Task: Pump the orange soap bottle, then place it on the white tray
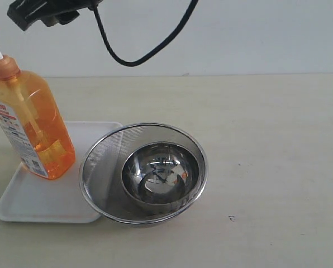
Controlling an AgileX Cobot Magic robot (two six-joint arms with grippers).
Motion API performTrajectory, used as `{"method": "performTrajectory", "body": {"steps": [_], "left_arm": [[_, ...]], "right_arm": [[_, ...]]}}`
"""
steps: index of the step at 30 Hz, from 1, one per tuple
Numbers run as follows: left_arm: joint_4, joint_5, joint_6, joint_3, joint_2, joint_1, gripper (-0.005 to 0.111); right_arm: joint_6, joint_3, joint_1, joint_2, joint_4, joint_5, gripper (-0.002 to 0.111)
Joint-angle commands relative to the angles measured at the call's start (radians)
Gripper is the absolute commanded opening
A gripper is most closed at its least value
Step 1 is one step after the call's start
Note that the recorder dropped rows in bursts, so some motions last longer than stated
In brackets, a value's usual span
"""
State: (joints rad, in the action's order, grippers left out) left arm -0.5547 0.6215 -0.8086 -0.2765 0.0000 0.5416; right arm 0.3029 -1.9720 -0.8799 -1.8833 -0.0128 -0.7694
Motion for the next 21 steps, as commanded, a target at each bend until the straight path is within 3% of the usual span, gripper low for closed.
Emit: {"method": "performTrajectory", "body": {"steps": [1, 6, 8, 10, 16, 21], "left_arm": [[-0.007, -0.015, -0.006, 0.004, 0.000, -0.002, 0.005], [-0.007, -0.015, -0.006, 0.004, 0.000, -0.002, 0.005], [-0.007, -0.015, -0.006, 0.004, 0.000, -0.002, 0.005], [-0.007, -0.015, -0.006, 0.004, 0.000, -0.002, 0.005], [-0.007, -0.015, -0.006, 0.004, 0.000, -0.002, 0.005], [-0.007, -0.015, -0.006, 0.004, 0.000, -0.002, 0.005]], "right_arm": [[-0.030, -0.006, 0.003, 0.025, 0.065, -0.023, 0.031], [-0.109, -0.006, 0.003, 0.025, 0.207, -0.034, 0.027], [-0.118, -0.006, 0.003, 0.026, 0.243, -0.050, 0.017], [-0.118, -0.006, 0.003, 0.029, 0.276, -0.063, -0.001], [-0.194, -0.006, 0.008, 0.058, 0.379, -0.074, 0.000], [-0.235, -0.006, 0.046, 0.079, 0.358, -0.095, 0.000]]}}
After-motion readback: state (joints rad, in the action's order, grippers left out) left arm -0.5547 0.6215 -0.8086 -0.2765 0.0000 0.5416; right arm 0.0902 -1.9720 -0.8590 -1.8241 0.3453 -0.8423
